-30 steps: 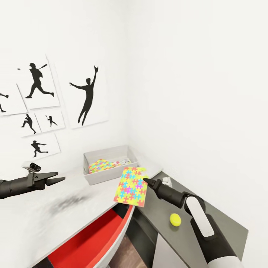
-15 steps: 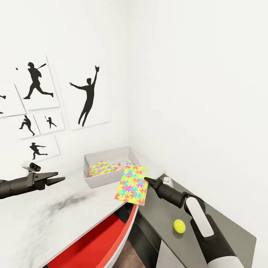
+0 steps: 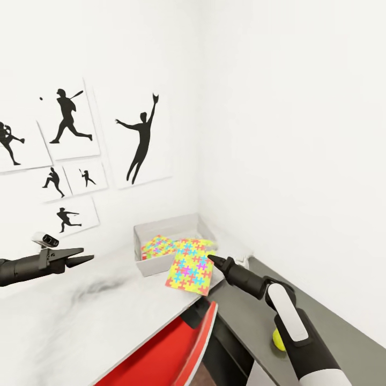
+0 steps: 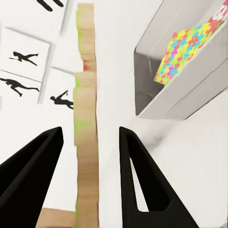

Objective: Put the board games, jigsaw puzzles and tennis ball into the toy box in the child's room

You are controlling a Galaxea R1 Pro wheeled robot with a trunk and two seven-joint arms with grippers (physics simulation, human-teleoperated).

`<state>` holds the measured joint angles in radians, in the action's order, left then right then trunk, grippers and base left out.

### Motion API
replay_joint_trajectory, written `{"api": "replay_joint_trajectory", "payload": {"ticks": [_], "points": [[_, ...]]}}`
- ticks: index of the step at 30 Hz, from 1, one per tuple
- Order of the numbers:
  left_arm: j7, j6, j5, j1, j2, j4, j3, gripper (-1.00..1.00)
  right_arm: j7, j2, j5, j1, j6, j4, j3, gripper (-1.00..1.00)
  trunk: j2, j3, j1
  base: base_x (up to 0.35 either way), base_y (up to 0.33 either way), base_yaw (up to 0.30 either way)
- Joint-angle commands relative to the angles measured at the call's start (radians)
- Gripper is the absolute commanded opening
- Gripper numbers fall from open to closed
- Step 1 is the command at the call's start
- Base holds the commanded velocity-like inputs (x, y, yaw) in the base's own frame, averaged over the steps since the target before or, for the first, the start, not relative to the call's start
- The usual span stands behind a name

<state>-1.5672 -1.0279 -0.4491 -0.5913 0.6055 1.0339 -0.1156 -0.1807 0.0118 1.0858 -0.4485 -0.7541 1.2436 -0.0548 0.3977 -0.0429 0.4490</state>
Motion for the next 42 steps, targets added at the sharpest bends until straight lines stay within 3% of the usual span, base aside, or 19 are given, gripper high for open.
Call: {"api": "replay_joint_trajectory", "payload": {"ticks": [1,22,32,42], "points": [[-0.004,-0.011,0.0,-0.001,0.0,0.0,0.001,1.0,-0.005,0.0,-0.003,-0.001,-0.004,0.0,0.001,-1.0,0.002,-0.002,0.001,0.14,0.072,0.198],[-0.004,-0.011,0.0,-0.001,0.0,0.0,-0.001,1.0,-0.008,0.0,-0.003,-0.001,-0.005,0.0,0.001,-1.0,0.002,-0.002,0.001,0.087,-0.012,0.017],[-0.004,-0.011,0.0,-0.001,-0.001,0.0,0.0,1.0,-0.006,0.0,-0.003,-0.001,-0.005,0.001,0.001,-1.0,0.002,-0.002,0.001,0.069,-0.005,0.207],[-0.004,-0.01,0.0,-0.001,-0.001,0.0,0.001,1.0,-0.01,-0.001,-0.003,-0.001,-0.005,0.0,0.003,-1.0,0.002,-0.002,0.001,0.098,-0.068,0.035]]}}
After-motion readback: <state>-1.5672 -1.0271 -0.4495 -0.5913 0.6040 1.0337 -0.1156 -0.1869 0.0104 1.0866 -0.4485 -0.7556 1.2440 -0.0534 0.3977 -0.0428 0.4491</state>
